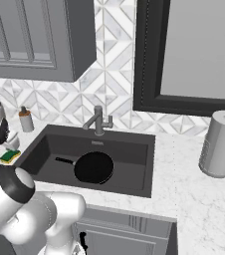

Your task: Pick the pan and sponge and place them into the sink. Then turn on the water.

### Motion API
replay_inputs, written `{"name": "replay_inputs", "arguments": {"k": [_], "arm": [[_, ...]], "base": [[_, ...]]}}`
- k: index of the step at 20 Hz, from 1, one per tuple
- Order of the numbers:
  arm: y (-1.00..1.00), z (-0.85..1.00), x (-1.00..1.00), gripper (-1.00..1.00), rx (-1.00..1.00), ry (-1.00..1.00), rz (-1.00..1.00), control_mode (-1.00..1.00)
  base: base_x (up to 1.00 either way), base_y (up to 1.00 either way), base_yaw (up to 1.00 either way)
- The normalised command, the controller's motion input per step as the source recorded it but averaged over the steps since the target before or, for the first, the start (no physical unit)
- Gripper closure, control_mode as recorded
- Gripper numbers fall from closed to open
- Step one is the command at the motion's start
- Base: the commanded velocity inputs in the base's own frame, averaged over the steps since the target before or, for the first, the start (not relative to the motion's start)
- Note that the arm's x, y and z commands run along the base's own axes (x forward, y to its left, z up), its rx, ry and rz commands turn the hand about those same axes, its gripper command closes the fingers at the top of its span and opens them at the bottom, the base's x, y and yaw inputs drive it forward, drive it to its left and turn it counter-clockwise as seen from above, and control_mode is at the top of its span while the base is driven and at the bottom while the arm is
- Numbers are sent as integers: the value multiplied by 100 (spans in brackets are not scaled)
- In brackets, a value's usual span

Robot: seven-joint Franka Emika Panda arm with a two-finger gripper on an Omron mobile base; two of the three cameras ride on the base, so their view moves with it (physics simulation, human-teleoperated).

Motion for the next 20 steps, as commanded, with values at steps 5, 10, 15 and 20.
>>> {"name": "replay_inputs", "arguments": {"k": [5,10,15,20], "arm": [[22,-32,0,-100,-15,0,1,-100],[11,-16,0,-100,-17,0,-2,-100],[27,-3,1,-100,-8,1,-2,-100],[26,-21,21,-100,-3,3,0,-100]], "base": [[0,0,0],[0,0,0],[0,0,0],[0,0,0]]}}
